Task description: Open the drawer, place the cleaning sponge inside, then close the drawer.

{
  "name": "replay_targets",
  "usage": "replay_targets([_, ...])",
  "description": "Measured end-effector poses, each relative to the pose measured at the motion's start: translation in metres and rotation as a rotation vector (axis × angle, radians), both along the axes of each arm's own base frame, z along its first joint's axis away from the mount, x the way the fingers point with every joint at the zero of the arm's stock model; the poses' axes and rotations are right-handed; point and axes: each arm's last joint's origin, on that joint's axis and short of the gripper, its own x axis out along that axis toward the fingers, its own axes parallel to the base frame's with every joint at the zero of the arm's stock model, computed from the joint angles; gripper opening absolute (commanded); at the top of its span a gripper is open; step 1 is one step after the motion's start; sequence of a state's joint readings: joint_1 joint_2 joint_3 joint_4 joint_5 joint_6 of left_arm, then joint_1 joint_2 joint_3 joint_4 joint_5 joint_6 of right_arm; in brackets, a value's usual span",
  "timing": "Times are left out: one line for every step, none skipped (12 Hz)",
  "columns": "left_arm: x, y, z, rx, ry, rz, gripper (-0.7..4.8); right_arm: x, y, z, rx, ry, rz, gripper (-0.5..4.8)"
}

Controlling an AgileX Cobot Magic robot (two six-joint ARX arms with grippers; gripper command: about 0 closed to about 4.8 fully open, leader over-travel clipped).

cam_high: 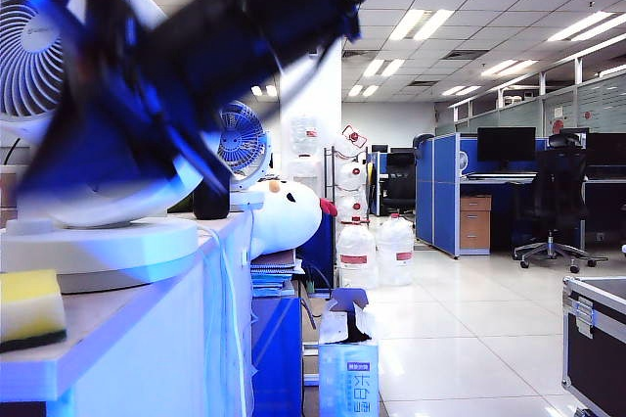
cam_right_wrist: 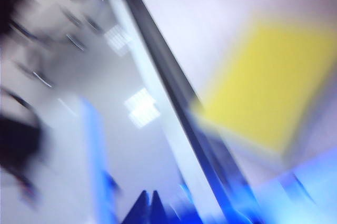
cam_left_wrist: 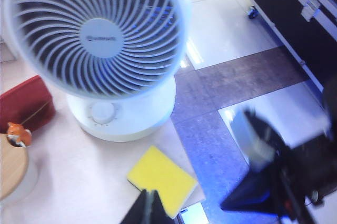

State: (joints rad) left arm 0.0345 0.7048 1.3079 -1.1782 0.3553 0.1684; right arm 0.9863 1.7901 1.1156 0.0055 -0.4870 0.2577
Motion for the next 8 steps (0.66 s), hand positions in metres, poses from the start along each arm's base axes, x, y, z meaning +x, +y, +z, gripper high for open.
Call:
replay_targets([0.0, 0.0, 0.0, 0.0, 0.0, 0.0, -0.05, -0.004, 0.0, -0.006, -0.06, -0.02, -0.002, -0.05])
replay_targets([-0.001, 0.0, -0.001, 0.0, 0.008, 0.0, -0.05, -0.008, 0.002, -0.009, -0.086, -0.032, 0.0, -0.05])
replay_targets([-0.002, 0.0, -0.002, -0.001, 0.028, -0.001, -0.05, -0.008, 0.003, -0.012, -0.094, -0.028, 0.002, -0.05])
replay_targets([-0.003, 0.0, -0.005, -0.002, 0.062, -0.001, -0.05, -0.008, 0.005, -0.019, -0.116, -0.02, 0.0, -0.05])
replay_targets([-0.007, 0.0, -0.009, 0.007, 0.108, -0.01, -0.05, -0.008, 0.006, -0.029, -0.149, -0.005, -0.001, -0.05])
replay_targets([-0.011, -0.001, -0.012, 0.016, 0.139, -0.042, -0.05, -0.008, 0.007, -0.033, -0.159, 0.006, -0.012, -0.05])
replay_targets([-0.016, -0.002, -0.016, 0.014, 0.192, -0.094, -0.05, -0.007, 0.008, -0.037, -0.166, 0.014, -0.026, -0.05])
replay_targets([-0.017, -0.002, -0.017, 0.011, 0.209, -0.102, -0.05, -0.007, 0.008, -0.036, -0.167, 0.013, -0.033, -0.05])
